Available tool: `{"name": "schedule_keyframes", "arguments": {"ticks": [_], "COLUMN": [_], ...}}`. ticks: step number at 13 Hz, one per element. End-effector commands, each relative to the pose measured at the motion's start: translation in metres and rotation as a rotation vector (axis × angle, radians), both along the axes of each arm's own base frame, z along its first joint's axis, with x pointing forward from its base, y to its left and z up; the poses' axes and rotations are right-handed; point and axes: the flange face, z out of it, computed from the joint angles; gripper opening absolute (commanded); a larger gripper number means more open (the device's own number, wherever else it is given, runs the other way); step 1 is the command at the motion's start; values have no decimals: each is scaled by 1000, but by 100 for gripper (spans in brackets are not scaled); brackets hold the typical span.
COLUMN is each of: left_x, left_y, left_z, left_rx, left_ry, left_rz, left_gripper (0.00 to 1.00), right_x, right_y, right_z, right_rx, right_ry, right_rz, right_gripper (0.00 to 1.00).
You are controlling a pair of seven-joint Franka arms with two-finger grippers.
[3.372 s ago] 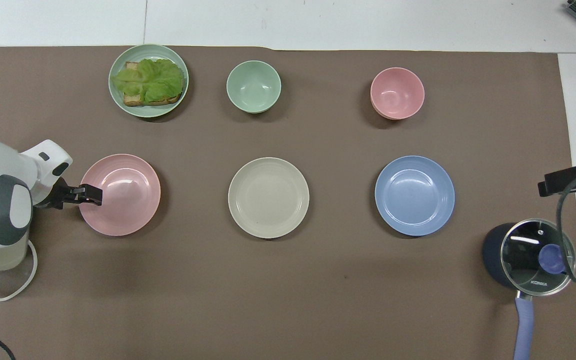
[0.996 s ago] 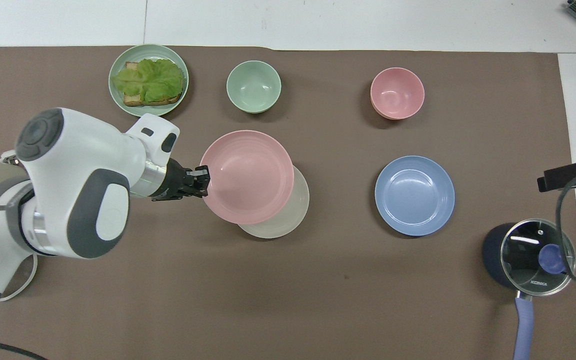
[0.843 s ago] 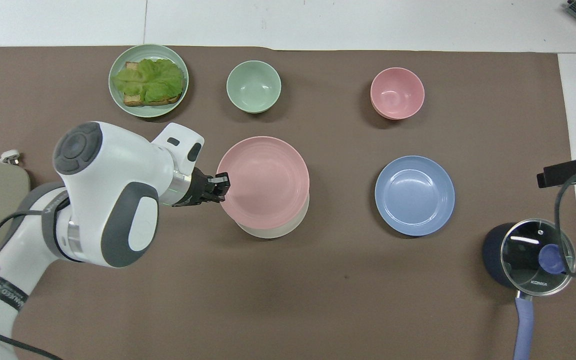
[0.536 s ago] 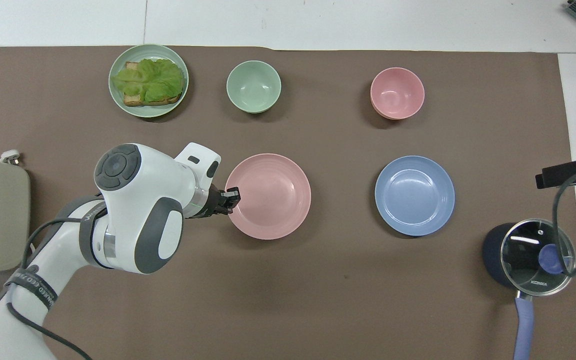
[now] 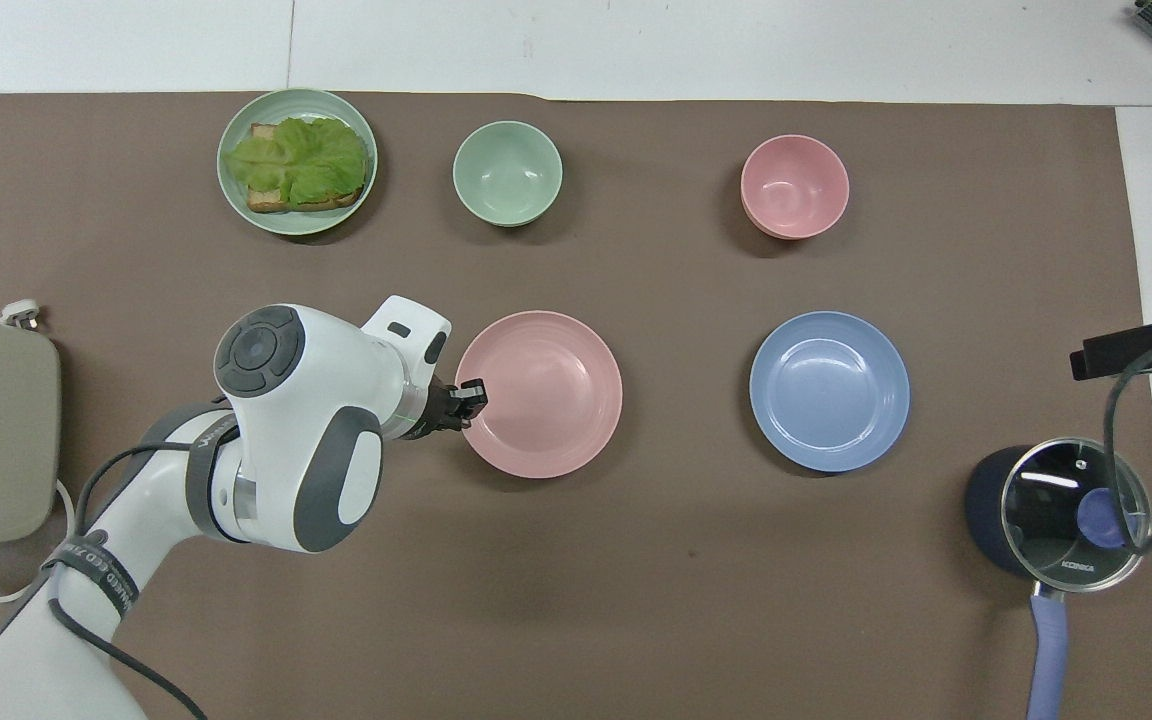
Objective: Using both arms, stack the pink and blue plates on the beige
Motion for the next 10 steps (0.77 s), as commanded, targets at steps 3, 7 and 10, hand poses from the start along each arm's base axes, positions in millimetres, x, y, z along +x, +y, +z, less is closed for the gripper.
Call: {"name": "schedule_keyframes", "arguments": {"ticks": [3,7,10], "left_x": [-3,1,8], "left_y": [-2,-1,1], "left_z": [0,-1,5], "left_rx": [-17,-17,-23], "left_ry": [-15,-18,-27], "left_rz": [5,8,10], "left_gripper": [52,100,100], "right_x": [4,11,10], "right_y": [-3,-3,-5], "right_z": [-36,-49,-54], "right_rx": [2,0,1], "right_ry": [-40,-50,-37], "right_rz": [-3,3,0], "right_gripper": [100,100,100]}}
